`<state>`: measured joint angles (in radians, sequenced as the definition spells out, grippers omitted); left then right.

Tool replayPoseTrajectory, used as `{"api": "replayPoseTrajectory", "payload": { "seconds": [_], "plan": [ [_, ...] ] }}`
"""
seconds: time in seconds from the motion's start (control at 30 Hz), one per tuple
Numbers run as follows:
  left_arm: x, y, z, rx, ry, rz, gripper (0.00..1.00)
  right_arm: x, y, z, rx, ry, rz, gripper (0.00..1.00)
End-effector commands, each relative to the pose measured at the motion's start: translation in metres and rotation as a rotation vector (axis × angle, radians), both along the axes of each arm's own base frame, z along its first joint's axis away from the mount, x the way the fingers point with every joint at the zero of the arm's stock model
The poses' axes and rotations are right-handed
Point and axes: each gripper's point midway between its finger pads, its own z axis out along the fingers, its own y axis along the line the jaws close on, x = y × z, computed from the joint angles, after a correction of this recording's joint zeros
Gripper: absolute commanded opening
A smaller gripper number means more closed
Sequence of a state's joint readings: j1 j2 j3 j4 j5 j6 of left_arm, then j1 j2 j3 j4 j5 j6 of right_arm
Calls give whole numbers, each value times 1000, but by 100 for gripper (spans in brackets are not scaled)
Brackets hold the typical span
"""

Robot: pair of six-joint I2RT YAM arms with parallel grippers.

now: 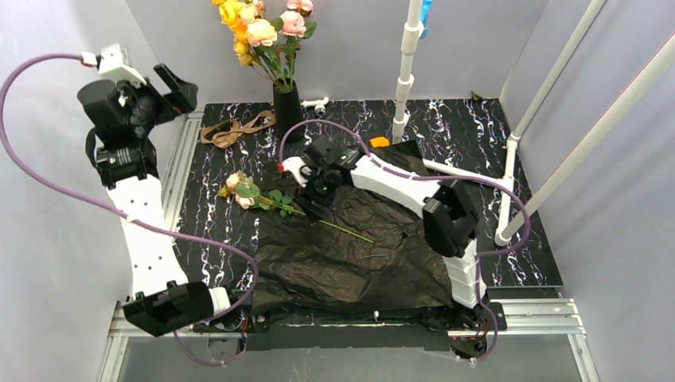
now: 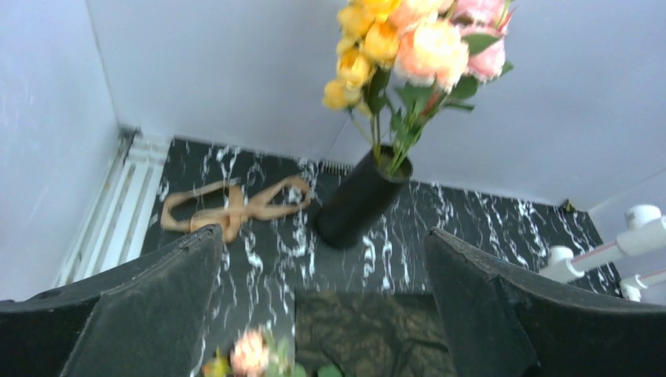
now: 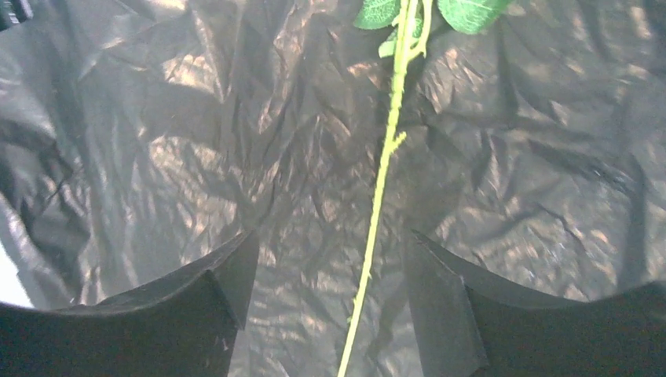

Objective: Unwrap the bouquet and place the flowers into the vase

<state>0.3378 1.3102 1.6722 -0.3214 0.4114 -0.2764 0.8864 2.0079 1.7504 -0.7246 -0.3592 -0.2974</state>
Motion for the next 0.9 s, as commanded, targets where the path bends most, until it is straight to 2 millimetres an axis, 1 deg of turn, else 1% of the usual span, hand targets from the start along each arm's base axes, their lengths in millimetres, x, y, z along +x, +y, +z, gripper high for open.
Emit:
{"api": "replayPoseTrajectory", "payload": {
  "seconds": [0.0, 0.03, 0.13, 0.23, 0.37, 0.47, 0.53, 0.63, 0.73, 0.8, 0.87],
  "plan": [
    [-43, -18, -38, -36, 123, -59, 100, 8, 17, -19, -58, -49, 6, 72],
    [-48, -24, -41, -45, 135, -81, 100, 9, 21, -19, -56, -55, 9, 71],
    [-63, -40, -55, -84, 184, -148, 100, 10, 33, -34, -71, -55, 17, 69],
    [-73, -48, -65, -113, 218, -173, 100, 11, 43, -45, -80, -64, 20, 67],
    [-82, -54, -69, -126, 223, -184, 100, 18, 48, -61, -114, -105, 20, 65],
    [-86, -56, -72, -125, 225, -189, 100, 22, 48, -71, -138, -126, 12, 56],
    [-87, -56, -73, -122, 227, -190, 100, 25, 48, -76, -153, -141, 4, 49],
    [-87, -56, -76, -118, 231, -194, 100, 30, 45, -80, -175, -172, -21, 39],
    [-85, -56, -78, -118, 237, -201, 100, 32, 40, -83, -196, -190, -43, 27],
    [-82, -56, -79, -126, 242, -206, 100, 31, 39, -82, -196, -186, -53, 18],
    [-80, -57, -79, -144, 250, -215, 100, 30, 43, -73, -169, -182, -59, 8]
  ]
}}
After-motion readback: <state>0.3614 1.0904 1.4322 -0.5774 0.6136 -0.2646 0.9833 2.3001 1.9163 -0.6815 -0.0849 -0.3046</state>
